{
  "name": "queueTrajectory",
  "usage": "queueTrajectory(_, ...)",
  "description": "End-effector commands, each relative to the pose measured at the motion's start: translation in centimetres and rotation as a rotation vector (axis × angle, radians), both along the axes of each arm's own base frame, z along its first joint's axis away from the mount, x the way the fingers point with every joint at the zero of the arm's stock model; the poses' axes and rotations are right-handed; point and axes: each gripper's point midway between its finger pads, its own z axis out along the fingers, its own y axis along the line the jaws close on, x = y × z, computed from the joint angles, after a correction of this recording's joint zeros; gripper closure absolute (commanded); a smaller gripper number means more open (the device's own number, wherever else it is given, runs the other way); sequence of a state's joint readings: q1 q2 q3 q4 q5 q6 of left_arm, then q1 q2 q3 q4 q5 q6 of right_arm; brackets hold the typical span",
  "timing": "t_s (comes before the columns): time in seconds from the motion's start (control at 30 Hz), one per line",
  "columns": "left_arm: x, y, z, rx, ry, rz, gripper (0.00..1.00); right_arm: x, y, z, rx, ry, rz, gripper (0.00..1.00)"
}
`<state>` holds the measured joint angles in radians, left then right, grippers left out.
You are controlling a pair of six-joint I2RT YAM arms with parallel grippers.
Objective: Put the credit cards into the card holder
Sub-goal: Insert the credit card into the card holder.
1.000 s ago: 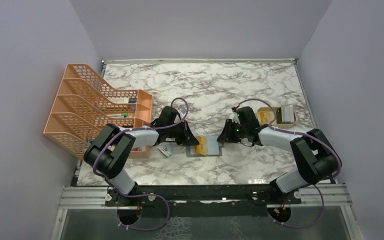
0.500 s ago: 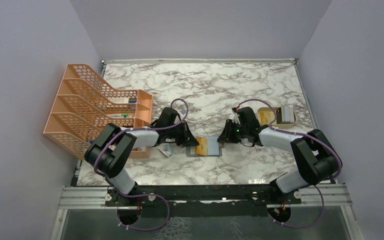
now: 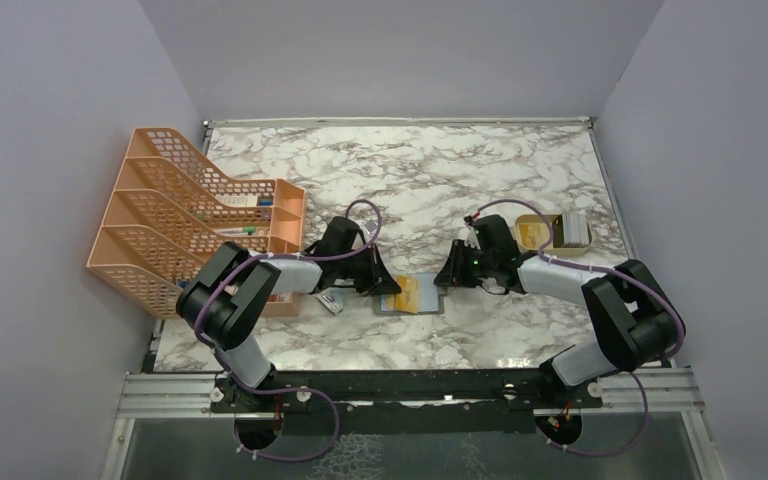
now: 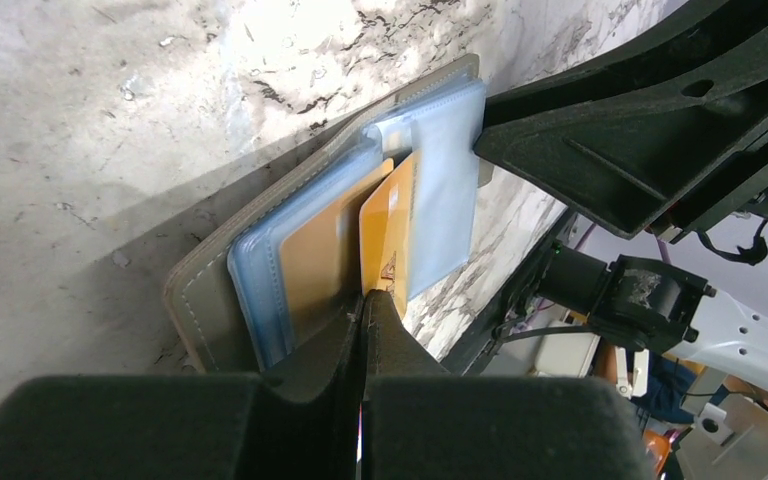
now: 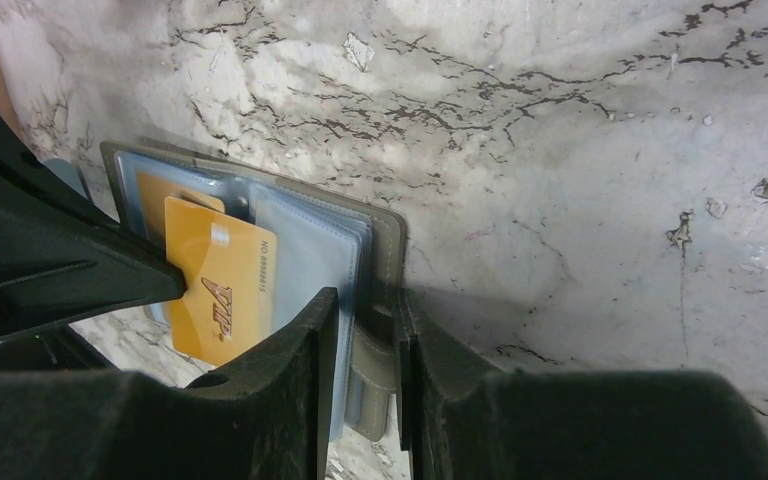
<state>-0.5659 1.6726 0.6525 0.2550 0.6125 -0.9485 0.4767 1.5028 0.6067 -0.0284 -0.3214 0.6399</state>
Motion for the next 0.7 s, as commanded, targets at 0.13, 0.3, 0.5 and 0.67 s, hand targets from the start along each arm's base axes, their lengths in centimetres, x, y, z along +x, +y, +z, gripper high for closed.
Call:
queueTrajectory(0.13,1.04,-0.17,-0.75,0.042,-0.035,0.03,1.0,-1.21,-0.11,-0.43,-0.006,0.022,0.001,0.74)
queueTrajectory(0.3,1.16,0.31,-1.37,0.071,-0.037,0.052,1.0,-1.22,-0.27,-0.47,-0.009,0.022,-0.01,0.74)
queueTrajectory(0.5,1.02,0.18,-1.38,0.072,-0.036,0.058,1.0,-1.22,-0.27,-0.46,-0.004,0.025,-0.021,0.74)
queueTrajectory(0.67,0.55,-0.38,-1.42,0.07,-0.037,0.054,1.0,-1.28,-0.13,-0.37,0.015,0.038,-0.045,0.74)
